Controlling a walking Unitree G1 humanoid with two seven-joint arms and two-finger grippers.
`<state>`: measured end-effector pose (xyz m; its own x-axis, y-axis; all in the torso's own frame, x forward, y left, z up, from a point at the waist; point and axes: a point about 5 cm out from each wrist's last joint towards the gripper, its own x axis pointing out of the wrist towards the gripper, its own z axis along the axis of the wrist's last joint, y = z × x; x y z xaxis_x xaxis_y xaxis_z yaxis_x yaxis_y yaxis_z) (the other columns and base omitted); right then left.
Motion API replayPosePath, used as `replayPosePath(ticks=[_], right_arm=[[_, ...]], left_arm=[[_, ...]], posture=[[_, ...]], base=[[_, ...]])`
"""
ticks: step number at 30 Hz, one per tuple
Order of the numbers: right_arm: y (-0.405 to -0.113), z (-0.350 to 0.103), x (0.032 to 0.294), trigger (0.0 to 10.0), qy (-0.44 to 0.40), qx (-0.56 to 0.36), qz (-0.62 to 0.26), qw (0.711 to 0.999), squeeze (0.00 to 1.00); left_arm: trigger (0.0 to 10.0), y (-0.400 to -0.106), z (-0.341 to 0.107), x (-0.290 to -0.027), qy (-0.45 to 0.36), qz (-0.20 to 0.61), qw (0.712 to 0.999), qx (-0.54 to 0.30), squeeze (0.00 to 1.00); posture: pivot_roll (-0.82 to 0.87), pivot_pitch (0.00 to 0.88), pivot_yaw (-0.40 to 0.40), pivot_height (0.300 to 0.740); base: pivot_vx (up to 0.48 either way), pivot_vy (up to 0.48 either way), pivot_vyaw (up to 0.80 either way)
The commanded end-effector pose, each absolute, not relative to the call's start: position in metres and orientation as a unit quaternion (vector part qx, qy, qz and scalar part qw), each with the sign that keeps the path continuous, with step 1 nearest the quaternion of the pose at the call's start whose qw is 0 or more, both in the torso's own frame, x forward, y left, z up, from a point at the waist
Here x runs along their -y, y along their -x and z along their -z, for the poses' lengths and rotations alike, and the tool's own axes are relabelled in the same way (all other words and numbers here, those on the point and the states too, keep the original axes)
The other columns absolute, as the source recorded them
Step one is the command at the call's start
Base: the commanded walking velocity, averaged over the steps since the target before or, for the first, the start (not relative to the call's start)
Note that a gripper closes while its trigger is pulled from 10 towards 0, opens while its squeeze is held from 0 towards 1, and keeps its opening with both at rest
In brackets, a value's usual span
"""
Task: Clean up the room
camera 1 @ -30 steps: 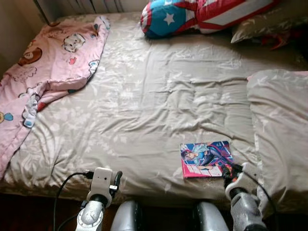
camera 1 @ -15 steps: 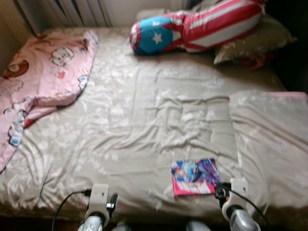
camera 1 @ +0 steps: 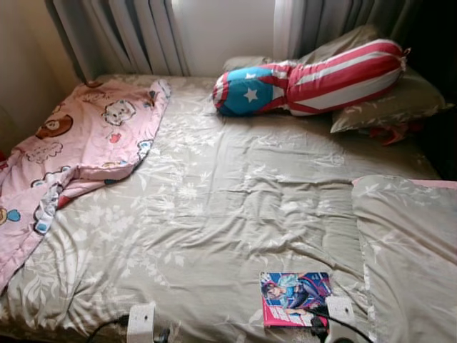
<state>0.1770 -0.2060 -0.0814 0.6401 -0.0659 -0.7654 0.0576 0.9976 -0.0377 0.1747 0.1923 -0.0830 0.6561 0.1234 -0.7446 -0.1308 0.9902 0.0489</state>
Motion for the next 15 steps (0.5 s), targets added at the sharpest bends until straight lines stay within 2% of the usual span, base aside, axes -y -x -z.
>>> replayPosePath(ticks=[1,7,11,15], right_arm=[[-0.169,0.085,0.211,10.0,0.007,-0.439,0.037,0.898,0.0],[-0.165,0.086,0.213,10.0,0.013,-0.446,0.035,0.894,0.0],[-0.168,0.087,0.203,10.0,0.021,-0.445,0.027,0.895,0.0],[-0.168,0.087,0.201,10.0,0.025,-0.446,0.028,0.894,0.0]], left_arm=[[10.0,-0.167,0.087,-0.194,0.0,-0.072,0.902,-0.426,0.0],[10.0,-0.166,0.088,-0.196,0.001,-0.075,0.899,-0.432,0.0],[10.0,-0.166,0.087,-0.198,-0.001,-0.074,0.899,-0.431,0.0],[10.0,-0.165,0.088,-0.199,-0.001,-0.074,0.898,-0.434,0.0]], posture=[[-0.1,0.12,0.009,0.74],[-0.1,0.135,0.011,0.74],[-0.1,0.152,0.013,0.74],[-0.1,0.162,0.013,0.74]], base=[[0.0,0.0,0.0],[0.0,0.0,0.0],[0.0,0.427,0.0],[0.0,0.476,0.8]])
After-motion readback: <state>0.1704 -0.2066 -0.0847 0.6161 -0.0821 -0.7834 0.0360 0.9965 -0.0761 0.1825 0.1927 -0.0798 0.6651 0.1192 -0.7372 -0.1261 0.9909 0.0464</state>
